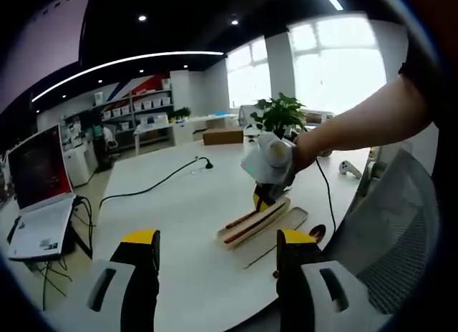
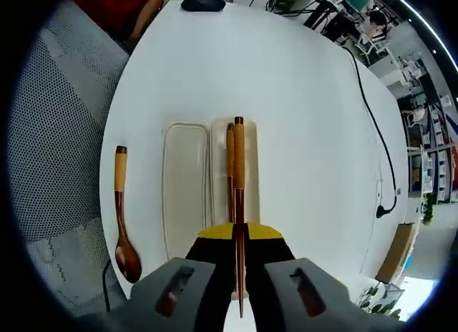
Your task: Arrange the utensils inside the cutlery case until each visible utensil rests in its matching compartment.
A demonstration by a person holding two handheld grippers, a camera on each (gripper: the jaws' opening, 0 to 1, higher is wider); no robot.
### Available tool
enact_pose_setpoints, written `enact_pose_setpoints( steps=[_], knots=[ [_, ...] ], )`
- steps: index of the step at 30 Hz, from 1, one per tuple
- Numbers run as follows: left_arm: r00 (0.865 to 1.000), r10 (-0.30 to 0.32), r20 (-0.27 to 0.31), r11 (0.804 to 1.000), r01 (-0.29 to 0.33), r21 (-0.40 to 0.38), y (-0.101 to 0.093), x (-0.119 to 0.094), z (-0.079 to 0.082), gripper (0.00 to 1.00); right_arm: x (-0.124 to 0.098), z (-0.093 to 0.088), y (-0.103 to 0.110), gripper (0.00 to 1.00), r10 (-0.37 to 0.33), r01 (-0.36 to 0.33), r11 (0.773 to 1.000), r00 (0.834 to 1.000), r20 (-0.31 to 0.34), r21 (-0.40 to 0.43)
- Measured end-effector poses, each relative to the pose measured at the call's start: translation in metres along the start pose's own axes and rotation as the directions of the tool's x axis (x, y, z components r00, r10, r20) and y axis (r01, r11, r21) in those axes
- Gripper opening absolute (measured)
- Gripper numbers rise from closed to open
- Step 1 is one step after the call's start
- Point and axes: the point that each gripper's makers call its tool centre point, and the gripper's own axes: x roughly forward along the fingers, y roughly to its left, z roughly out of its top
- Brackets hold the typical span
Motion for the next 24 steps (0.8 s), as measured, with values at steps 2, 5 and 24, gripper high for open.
enact_pose_setpoints(
  steps=[2,5,24],
  knots=[
    [1.000,0.000,-0.002,1.000,0.000,-0.004,0.000,0.000,-0.001,0.68,0.006,0.001,-0.002,0.00,-0.006,0.006,1.000,1.000,0.006,0.005],
    [1.000,0.000,-0.011,1.000,0.000,-0.008,0.001,0.000,-0.003,0.68,0.015,0.003,-0.001,0.00,-0.010,0.011,1.000,1.000,0.009,-0.011],
    [0.999,-0.016,-0.049,1.000,0.016,-0.016,-0.001,0.003,-0.010,0.68,0.037,0.005,-0.004,0.00,0.026,-0.026,0.998,1.000,0.003,-0.051]
  ],
)
